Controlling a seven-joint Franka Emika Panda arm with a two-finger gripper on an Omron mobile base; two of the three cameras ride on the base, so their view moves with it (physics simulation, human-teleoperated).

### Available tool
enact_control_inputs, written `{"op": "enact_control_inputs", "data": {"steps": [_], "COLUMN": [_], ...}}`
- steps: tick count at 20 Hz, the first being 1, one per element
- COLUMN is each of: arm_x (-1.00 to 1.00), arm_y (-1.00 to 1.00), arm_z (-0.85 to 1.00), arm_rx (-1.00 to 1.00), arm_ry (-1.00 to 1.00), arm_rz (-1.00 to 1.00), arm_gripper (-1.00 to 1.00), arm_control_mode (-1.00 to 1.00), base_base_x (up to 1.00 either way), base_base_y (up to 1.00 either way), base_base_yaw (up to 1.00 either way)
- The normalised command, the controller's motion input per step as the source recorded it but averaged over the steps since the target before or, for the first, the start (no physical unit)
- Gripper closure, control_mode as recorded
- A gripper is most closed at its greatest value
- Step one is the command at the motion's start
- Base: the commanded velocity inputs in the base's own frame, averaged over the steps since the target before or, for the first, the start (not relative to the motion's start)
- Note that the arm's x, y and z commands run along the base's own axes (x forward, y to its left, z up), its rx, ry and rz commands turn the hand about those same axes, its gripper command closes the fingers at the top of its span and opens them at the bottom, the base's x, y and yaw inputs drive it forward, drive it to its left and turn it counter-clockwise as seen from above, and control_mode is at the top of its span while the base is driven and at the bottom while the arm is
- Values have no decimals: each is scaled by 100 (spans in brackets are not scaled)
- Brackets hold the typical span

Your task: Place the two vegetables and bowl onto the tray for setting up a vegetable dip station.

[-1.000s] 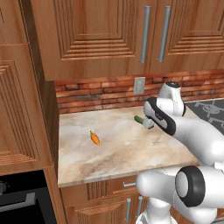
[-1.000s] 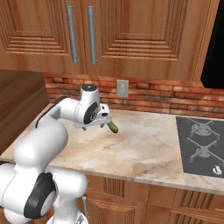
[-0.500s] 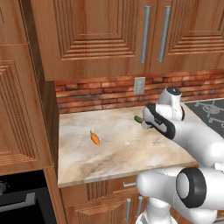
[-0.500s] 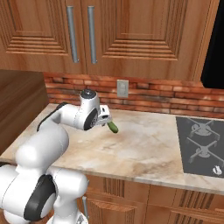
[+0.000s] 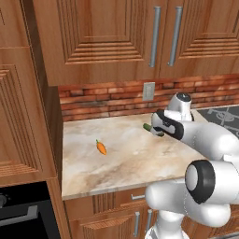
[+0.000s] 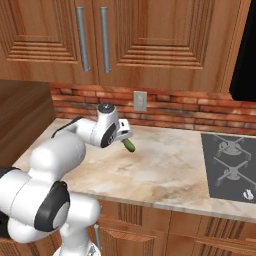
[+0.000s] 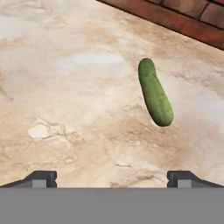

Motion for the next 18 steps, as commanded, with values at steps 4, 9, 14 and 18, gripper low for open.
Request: {"op": "enact_control_inputs", "data": {"steps": [4,9,14,18], "arm_x": [29,26,22,28], "arm_y": [-12,-2,0,-2], "arm_z": [-7,-15,-21,-17], "arm_rx": [2,2,2,1], "arm_ry": [0,0,0,0], "arm_rz": [0,0,0,0], "arm_gripper": [-100,-100,-100,-100], "arm_control_mode": [-100,-100,-100,-100], "base_base_x": [0,0,0,0], "base_base_y": [0,0,0,0], "base_base_yaw": [0,0,0,0]}}
